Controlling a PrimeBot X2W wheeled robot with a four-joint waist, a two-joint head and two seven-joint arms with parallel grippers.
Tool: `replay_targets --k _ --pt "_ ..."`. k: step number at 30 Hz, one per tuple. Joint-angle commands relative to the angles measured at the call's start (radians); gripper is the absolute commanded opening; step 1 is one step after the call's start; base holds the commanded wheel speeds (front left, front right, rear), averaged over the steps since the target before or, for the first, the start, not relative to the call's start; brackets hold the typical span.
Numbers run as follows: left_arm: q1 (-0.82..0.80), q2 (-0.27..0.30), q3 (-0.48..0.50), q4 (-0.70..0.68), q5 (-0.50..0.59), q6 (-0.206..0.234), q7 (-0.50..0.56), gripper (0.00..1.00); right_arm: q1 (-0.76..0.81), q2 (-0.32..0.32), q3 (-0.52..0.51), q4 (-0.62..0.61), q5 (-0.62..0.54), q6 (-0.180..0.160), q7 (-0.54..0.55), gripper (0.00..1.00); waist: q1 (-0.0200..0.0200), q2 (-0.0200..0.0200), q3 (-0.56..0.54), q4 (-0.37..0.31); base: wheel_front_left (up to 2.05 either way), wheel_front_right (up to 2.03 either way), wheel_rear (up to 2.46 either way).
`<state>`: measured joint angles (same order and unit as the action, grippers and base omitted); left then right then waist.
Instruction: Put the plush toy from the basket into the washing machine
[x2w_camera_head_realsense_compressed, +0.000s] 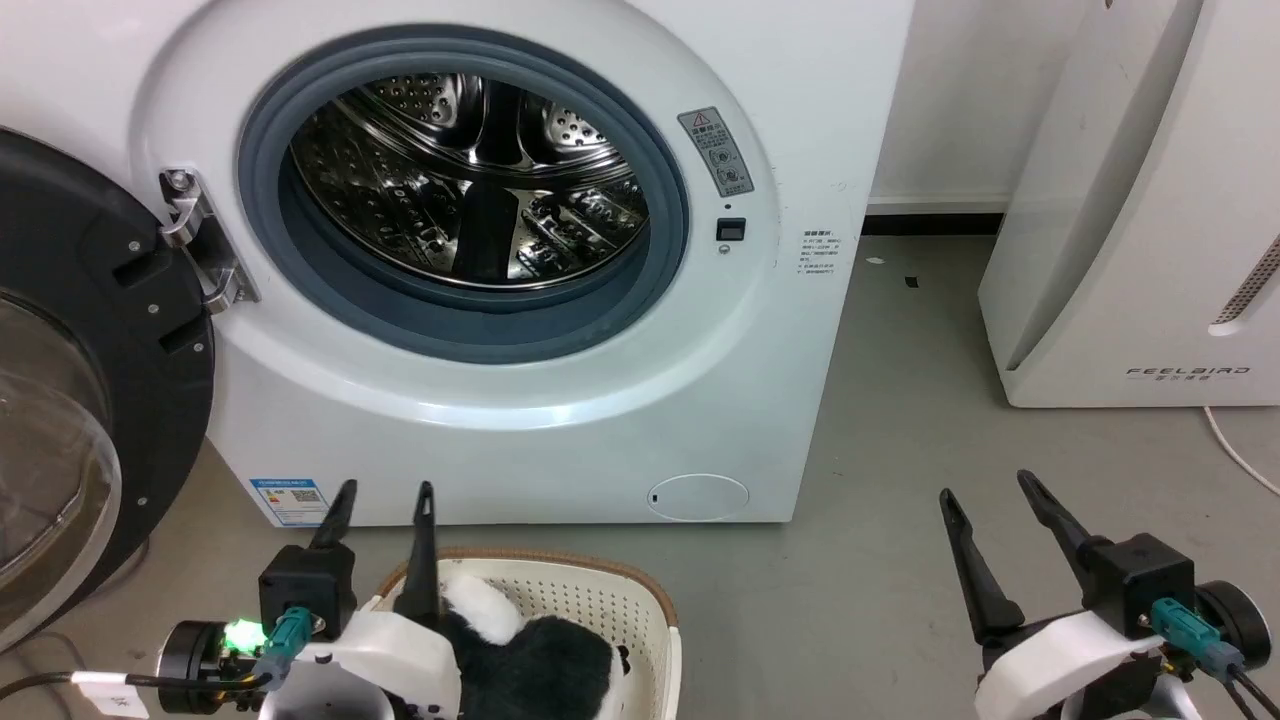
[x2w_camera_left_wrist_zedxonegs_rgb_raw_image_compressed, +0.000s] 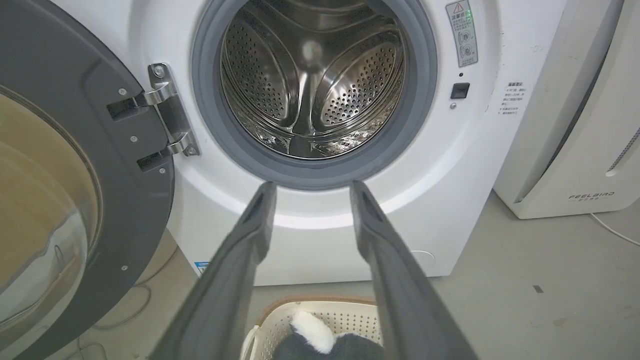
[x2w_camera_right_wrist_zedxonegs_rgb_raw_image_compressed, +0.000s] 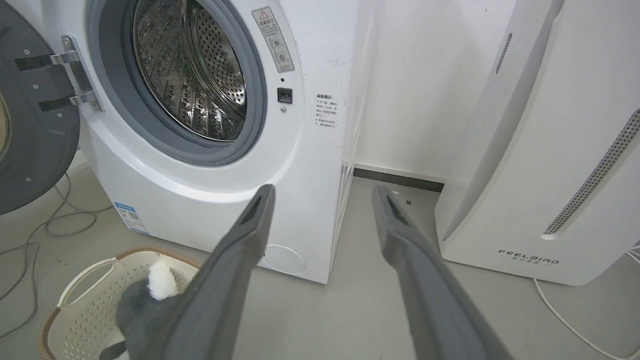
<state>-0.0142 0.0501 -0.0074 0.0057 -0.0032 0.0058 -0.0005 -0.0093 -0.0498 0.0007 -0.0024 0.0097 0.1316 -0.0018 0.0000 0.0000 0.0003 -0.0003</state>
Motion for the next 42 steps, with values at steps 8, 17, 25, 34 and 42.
replay_targets --k 8,17,25,34,42 --pt "0.003 0.0 -0.01 0.016 -0.015 0.007 -0.023 1.0 0.005 0.0 -0.013 -0.002 0.016 0.0 -0.023 1.0 0.0 0.0 0.006 -0.003 0.0 0.0 0.0" --pt "-0.006 0.0 -0.023 0.052 -0.029 0.009 -0.042 1.0 0.001 0.0 -0.024 -0.004 0.02 0.0 -0.041 1.0 0.0 0.0 0.026 -0.009 0.0 0.0 0.0" --pt "-0.026 0.001 -0.034 0.107 -0.038 0.006 -0.058 1.0 -0.006 0.0 -0.033 -0.01 0.03 0.0 -0.058 1.0 0.0 0.0 0.056 -0.018 0.0 0.0 0.0" --pt "-0.068 0.008 -0.049 0.193 -0.049 -0.002 -0.076 1.0 -0.02 0.0 -0.038 -0.02 0.049 0.0 -0.077 1.0 0.0 0.0 0.106 -0.033 0.0 0.0 0.0" --pt "-0.122 0.016 -0.062 0.29 -0.065 -0.013 -0.085 1.0 -0.037 0.0 -0.044 -0.025 0.066 0.0 -0.093 1.0 0.0 0.0 0.164 -0.053 0.0 0.0 0.0"
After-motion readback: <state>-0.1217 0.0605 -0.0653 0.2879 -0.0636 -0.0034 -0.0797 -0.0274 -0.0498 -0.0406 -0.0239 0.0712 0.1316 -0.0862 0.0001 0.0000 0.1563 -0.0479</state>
